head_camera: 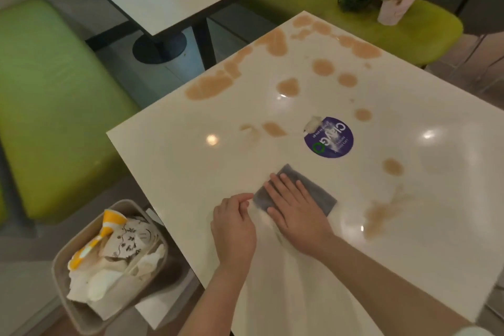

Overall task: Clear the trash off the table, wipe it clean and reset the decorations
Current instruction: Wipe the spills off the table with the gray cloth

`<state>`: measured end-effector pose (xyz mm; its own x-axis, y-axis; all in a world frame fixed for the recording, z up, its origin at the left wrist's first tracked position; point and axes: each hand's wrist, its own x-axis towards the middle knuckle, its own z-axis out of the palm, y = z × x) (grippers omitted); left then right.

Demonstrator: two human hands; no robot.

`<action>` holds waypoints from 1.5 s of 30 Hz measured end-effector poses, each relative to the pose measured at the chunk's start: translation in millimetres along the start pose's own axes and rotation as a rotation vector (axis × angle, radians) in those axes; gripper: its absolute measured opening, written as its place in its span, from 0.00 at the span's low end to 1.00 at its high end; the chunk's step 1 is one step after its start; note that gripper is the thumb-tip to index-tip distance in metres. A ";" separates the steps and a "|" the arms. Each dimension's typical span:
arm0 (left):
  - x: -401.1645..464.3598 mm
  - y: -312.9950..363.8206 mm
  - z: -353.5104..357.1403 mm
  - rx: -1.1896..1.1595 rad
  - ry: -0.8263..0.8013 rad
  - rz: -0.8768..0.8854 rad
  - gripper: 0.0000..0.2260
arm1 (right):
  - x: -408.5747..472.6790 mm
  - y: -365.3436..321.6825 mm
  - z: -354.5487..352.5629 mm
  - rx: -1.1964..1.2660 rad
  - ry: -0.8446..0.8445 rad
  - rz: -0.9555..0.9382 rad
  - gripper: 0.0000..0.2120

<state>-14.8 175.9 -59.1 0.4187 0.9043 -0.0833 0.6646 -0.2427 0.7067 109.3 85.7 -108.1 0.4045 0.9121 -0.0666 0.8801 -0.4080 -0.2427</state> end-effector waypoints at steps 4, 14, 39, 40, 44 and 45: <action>-25.6 7.4 12.7 0.160 -0.045 0.010 0.13 | -10.8 65.7 -20.5 0.001 -0.047 0.128 0.32; -60.7 22.4 23.3 0.310 -0.147 0.037 0.20 | -70.2 39.1 -6.1 0.011 -0.055 -0.005 0.27; -20.1 88.2 117.9 0.486 -0.104 0.351 0.24 | -85.3 110.2 -31.1 0.089 -0.029 0.192 0.31; -15.5 95.1 124.9 0.484 -0.101 0.305 0.24 | -93.5 120.3 -34.1 0.071 -0.035 0.133 0.29; -15.5 96.5 141.7 0.545 -0.088 0.252 0.28 | -88.4 181.0 -48.2 0.025 -0.026 0.171 0.29; -16.1 95.3 144.1 0.555 -0.083 0.247 0.28 | -77.4 195.5 -51.8 0.032 -0.038 0.220 0.30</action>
<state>130.9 87.5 -91.6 0.6332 0.7733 -0.0340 0.7558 -0.6082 0.2425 262.9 -66.7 -100.3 0.5755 0.8025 -0.1577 0.7633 -0.5962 -0.2487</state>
